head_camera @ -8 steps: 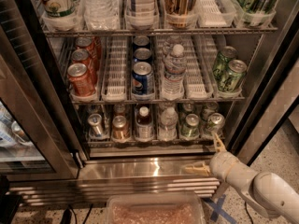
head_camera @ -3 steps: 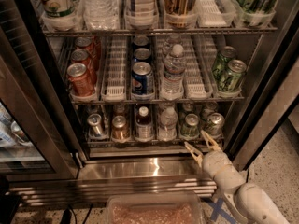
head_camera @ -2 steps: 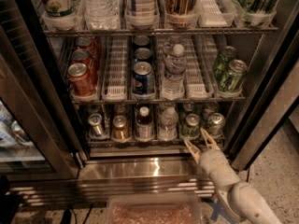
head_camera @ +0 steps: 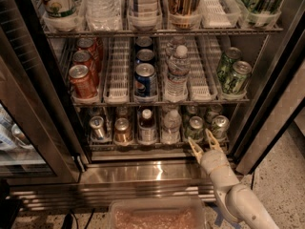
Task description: Pick green can from bottom shelf of fridge
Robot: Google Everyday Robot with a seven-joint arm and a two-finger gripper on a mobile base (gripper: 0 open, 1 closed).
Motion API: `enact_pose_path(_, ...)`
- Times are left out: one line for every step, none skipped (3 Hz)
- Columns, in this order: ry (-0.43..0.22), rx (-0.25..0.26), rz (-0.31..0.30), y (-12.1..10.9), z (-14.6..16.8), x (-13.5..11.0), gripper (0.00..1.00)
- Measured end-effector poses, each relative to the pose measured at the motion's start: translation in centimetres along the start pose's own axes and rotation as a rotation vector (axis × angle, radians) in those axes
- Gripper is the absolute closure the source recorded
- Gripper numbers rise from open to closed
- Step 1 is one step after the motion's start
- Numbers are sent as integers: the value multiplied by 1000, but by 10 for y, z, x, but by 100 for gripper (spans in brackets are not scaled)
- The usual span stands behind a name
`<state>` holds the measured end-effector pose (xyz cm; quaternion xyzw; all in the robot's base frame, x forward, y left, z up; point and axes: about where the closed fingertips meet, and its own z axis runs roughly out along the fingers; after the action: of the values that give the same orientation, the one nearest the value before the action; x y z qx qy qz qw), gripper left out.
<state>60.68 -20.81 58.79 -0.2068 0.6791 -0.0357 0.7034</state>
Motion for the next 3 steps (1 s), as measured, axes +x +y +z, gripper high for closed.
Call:
enact_pose_path(-1,24,17,-3,4,2,41)
enact_pose_path(-10,38,44,-6,11,4,38)
enact_pose_path(-17,51,65,-9,17,6,38)
